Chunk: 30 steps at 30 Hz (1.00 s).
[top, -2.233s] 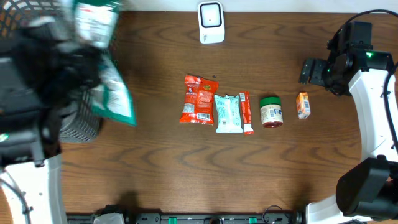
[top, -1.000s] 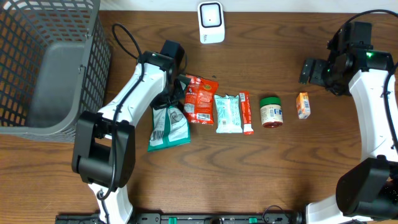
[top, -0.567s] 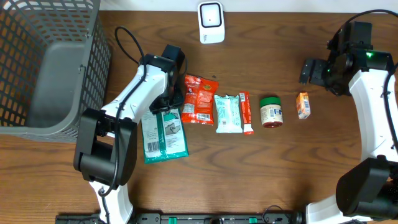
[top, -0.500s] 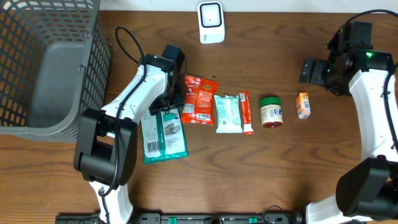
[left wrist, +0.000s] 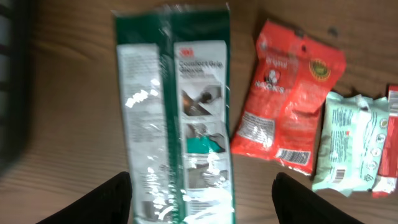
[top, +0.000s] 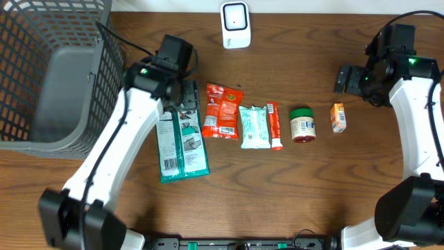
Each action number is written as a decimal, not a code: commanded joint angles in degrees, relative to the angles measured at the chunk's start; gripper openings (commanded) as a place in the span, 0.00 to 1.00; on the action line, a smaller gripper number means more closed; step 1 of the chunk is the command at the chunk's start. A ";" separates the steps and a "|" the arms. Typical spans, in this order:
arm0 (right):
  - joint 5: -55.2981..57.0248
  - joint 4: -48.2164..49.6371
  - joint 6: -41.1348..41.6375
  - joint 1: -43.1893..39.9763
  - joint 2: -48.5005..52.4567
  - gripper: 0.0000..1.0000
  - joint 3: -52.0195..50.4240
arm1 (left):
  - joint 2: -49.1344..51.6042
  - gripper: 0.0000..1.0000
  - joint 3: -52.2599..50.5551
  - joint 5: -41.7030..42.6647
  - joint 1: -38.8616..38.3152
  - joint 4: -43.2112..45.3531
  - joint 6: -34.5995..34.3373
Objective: Scan the item barcode
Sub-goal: 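Lay the gloves package on the table left of the red snack bag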
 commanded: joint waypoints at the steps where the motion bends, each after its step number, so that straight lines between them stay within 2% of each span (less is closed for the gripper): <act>1: -0.07 -0.09 -0.37 -0.26 -0.90 0.99 1.03 | -3.50 0.73 1.33 -5.64 0.00 -0.33 2.80; 3: -0.07 -0.09 -0.37 -0.26 -0.90 0.99 1.03 | -4.31 0.70 1.33 -5.60 0.37 -0.42 2.80; 4: -0.07 -0.09 -0.37 -0.26 -0.90 0.99 1.03 | -4.35 0.65 1.33 -5.60 0.68 -0.59 2.80; 5: -0.07 -0.09 -0.37 -0.26 -0.90 0.99 1.03 | -4.35 0.54 1.33 -5.57 0.96 -0.81 2.80; 6: -0.07 -0.09 -0.37 -0.26 -0.90 0.99 1.03 | -4.33 0.27 1.33 -5.57 1.33 -1.14 2.80; 7: -0.07 -0.09 -0.37 -0.26 -0.90 0.99 1.03 | -4.33 0.07 1.33 -5.57 1.77 -1.60 2.80; 12: -0.07 -0.09 -0.37 -0.26 -0.90 0.99 1.03 | -4.33 0.07 1.33 -5.57 5.25 -0.81 2.78; 13: -0.07 -0.09 -0.37 -0.26 -0.90 0.99 1.03 | -4.33 0.08 1.33 -5.57 5.79 -0.63 2.75; 14: -0.07 -0.09 -0.37 -0.26 -0.90 0.99 1.03 | -4.33 0.14 1.33 -5.57 6.29 -0.57 2.75; 15: -0.07 -0.09 -0.37 -0.26 -0.90 0.99 1.03 | -4.33 0.25 1.33 -5.57 6.60 -0.59 2.78; 16: -0.07 -0.09 -0.37 -0.26 -0.90 0.99 1.03 | -4.33 0.47 1.31 -5.57 6.88 -0.66 2.78; 19: -0.07 -0.09 -0.37 -0.26 -0.90 0.99 1.03 | -4.33 0.66 1.31 -5.57 7.02 -0.76 2.78; 25: -0.07 -0.09 -0.39 -0.26 -0.90 0.99 1.03 | -4.33 0.82 1.31 -5.57 6.99 -0.74 2.75; 30: -0.11 0.20 -0.37 -0.26 -0.90 0.99 1.03 | -4.33 0.83 1.31 -5.57 6.99 -3.28 2.78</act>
